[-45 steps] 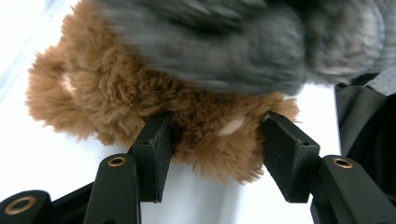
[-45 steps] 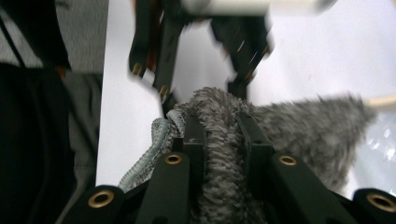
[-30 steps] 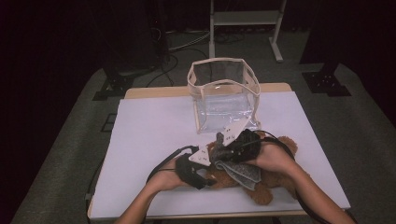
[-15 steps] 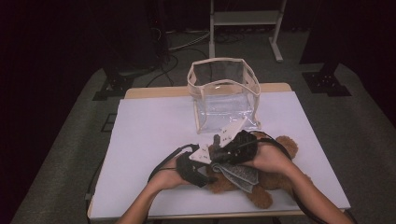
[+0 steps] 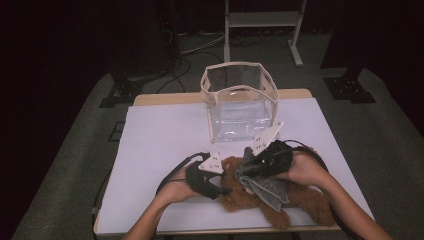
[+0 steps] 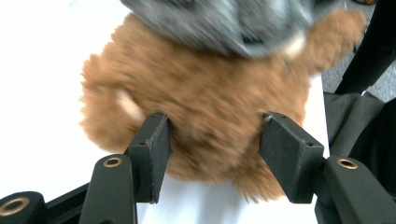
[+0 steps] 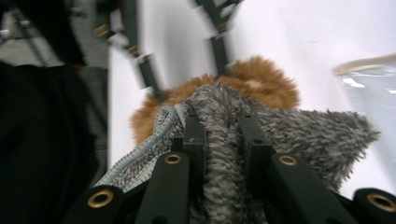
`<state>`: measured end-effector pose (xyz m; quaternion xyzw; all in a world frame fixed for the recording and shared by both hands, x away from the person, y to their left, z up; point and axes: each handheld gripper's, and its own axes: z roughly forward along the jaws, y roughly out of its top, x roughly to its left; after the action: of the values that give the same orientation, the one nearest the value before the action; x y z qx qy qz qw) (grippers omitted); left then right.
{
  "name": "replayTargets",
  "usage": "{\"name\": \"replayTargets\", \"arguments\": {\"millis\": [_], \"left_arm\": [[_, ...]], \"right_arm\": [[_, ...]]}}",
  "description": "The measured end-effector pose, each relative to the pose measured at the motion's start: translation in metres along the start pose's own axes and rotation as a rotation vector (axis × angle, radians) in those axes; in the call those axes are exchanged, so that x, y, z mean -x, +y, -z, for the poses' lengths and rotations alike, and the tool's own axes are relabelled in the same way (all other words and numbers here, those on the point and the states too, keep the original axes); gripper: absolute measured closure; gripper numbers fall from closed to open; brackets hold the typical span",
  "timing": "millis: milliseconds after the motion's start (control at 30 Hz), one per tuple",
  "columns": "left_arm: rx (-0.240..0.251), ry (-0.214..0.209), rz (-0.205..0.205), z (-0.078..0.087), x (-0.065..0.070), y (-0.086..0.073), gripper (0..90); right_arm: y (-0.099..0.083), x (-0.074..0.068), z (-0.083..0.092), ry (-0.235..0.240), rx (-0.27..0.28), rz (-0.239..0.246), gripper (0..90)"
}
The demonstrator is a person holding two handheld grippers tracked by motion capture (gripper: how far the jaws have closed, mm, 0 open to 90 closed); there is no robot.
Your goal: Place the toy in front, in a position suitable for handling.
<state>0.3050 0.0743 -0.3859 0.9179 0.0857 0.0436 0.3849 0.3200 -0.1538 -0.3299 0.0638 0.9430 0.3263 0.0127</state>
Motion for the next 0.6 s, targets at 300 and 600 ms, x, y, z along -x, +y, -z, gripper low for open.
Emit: {"name": "replayTargets", "arguments": {"millis": [300, 600], "left_arm": [[-0.029, -0.009, -0.044, -0.007, 0.008, 0.002, 42.8], [-0.017, -0.026, -0.052, -0.008, 0.013, 0.001, 43.0]], "right_arm": [[0.025, -0.004, -0.015, -0.031, -0.002, 0.060, 75.5], [-0.001, 0.004, 0.003, -0.060, -0.008, -0.001, 75.5]]}}
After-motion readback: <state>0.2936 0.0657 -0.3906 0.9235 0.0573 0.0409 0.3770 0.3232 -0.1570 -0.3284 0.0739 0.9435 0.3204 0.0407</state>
